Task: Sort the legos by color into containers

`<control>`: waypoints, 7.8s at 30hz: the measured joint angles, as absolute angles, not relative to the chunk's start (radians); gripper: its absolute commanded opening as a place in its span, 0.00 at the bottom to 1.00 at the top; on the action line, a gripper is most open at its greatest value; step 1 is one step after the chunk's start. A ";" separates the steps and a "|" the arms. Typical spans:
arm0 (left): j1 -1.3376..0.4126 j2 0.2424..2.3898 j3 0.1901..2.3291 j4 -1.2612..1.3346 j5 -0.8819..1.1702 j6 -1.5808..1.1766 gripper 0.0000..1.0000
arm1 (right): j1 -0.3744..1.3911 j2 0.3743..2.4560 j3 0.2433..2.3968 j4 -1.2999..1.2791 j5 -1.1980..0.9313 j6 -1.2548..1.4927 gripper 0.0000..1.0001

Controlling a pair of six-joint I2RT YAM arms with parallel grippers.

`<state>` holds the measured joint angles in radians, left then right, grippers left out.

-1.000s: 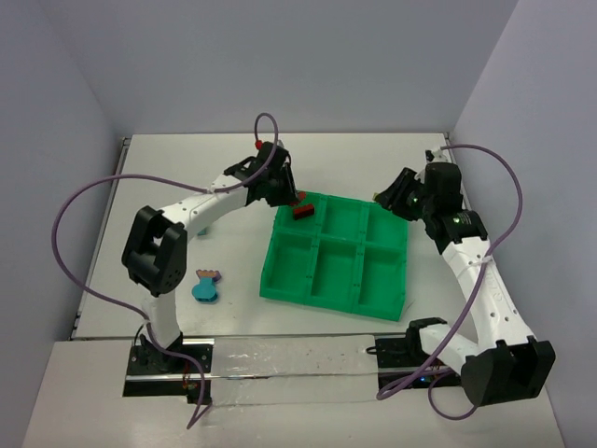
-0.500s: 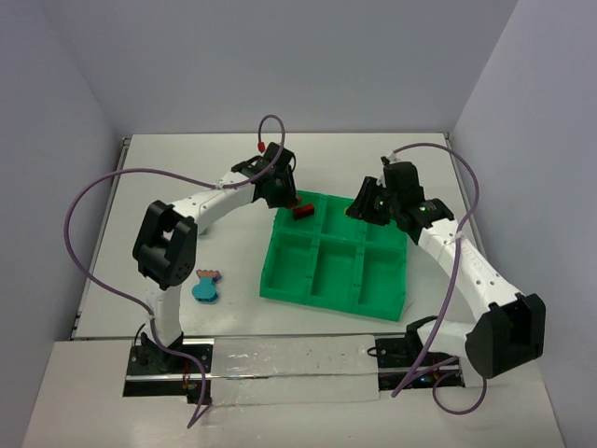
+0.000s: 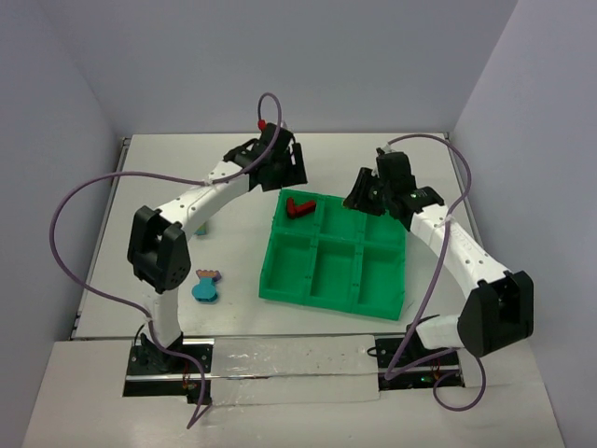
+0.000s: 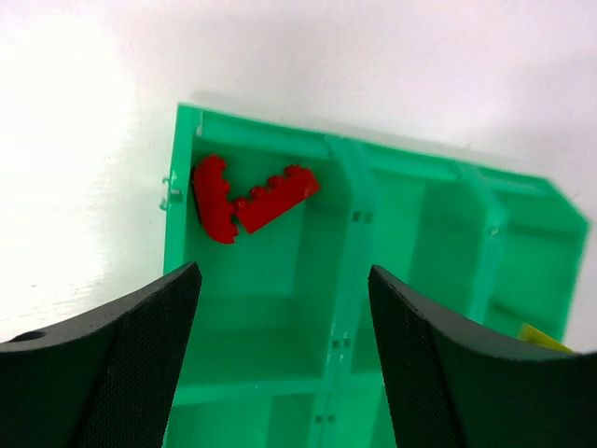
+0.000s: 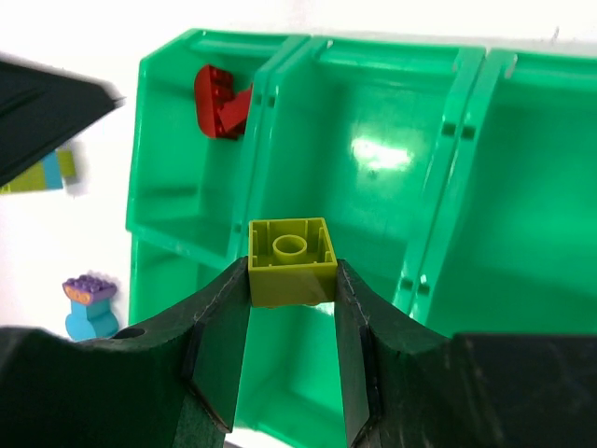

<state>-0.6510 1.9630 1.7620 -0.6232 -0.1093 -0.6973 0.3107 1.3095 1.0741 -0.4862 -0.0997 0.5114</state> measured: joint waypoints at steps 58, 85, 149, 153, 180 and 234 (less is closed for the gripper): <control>-0.163 1.603 1.462 -0.978 -0.363 -0.897 0.87 | 0.339 1.385 1.203 -0.435 -0.046 0.518 0.75; -0.096 1.812 1.458 -1.041 -0.231 -1.392 0.78 | 0.345 1.375 1.172 -0.440 -0.068 0.504 0.75; -0.088 1.836 1.547 -1.087 -0.314 -1.315 0.61 | 0.345 1.381 1.172 -0.443 -0.117 0.503 0.75; -0.088 1.838 1.547 -1.084 -0.314 -1.305 0.61 | 0.345 1.381 1.172 -0.443 -0.117 0.503 0.75; -0.086 1.830 1.604 -1.012 -0.200 -1.094 0.00 | 0.345 1.381 1.177 -0.453 -0.129 0.499 0.75; -0.090 1.429 1.472 -0.842 0.587 -0.503 0.00 | 0.823 1.766 1.635 -0.162 -0.513 -0.661 0.77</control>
<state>-0.0898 1.4291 1.4719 -0.8422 0.5869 -0.5033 0.8228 1.7660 1.6354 -0.1620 -0.5128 -0.6615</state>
